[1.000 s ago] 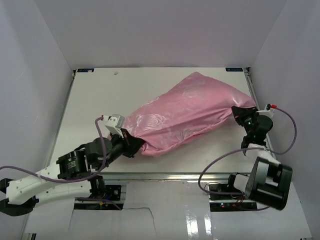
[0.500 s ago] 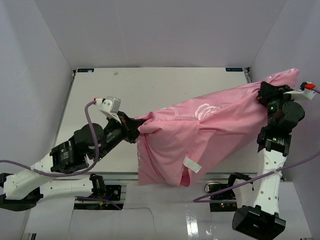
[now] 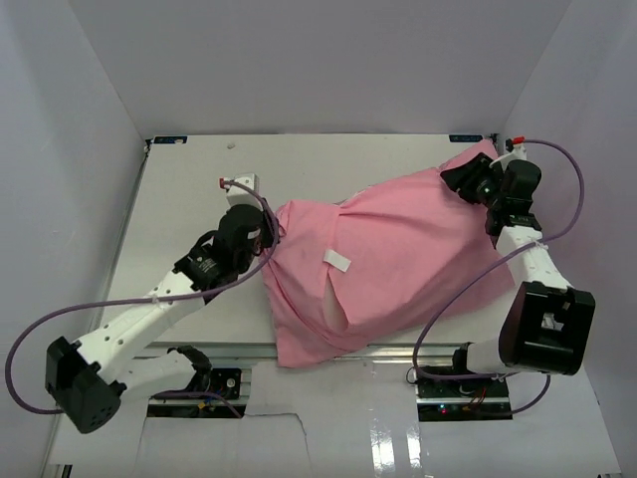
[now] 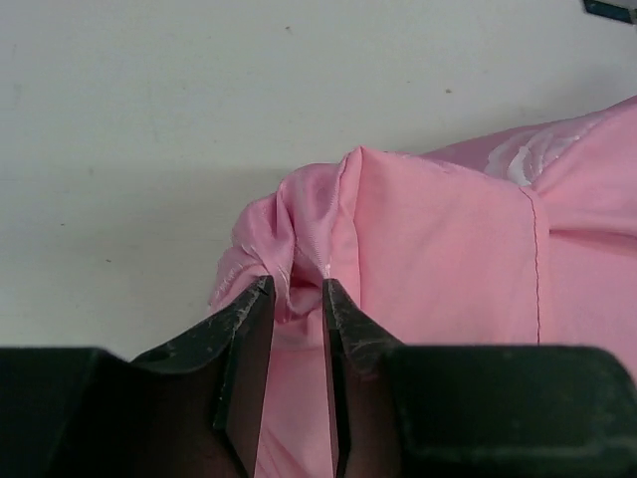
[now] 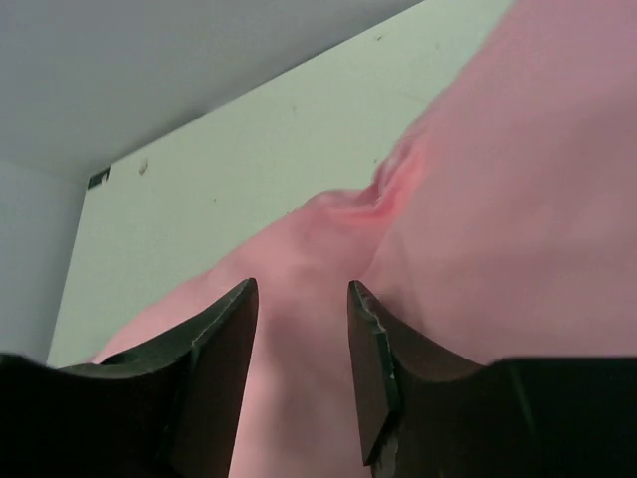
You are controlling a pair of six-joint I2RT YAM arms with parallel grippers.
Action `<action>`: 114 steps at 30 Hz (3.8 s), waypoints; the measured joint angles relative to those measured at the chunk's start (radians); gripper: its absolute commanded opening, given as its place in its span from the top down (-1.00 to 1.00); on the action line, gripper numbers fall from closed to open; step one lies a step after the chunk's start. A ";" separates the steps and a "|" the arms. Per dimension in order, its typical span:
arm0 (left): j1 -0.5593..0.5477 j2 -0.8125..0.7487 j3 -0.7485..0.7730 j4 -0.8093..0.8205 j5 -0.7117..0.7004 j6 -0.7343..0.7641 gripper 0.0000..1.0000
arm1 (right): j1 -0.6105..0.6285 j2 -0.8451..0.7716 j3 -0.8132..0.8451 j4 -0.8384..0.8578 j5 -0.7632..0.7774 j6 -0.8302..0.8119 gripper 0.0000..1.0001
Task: Remove the pillowcase from the pillow
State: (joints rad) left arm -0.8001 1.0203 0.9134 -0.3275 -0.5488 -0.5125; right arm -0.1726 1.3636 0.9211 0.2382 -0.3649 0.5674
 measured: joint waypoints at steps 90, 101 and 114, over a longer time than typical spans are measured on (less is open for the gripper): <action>0.044 0.037 -0.350 0.265 0.632 -0.203 0.73 | 0.802 -0.489 -0.166 -0.375 0.473 -0.313 -0.20; 0.043 -0.020 -0.378 0.314 0.624 -0.210 1.00 | 1.088 -0.359 -0.148 -0.270 0.502 -0.344 -0.36; 0.043 -0.073 -0.474 0.304 0.534 -0.217 1.00 | 1.010 0.043 -0.070 -0.270 0.731 -0.290 0.85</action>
State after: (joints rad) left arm -0.7567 0.9470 0.4397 -0.0231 -0.0151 -0.7300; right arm 0.8375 1.4063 0.8513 -0.0319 0.3660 0.2771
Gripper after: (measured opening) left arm 0.019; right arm 0.122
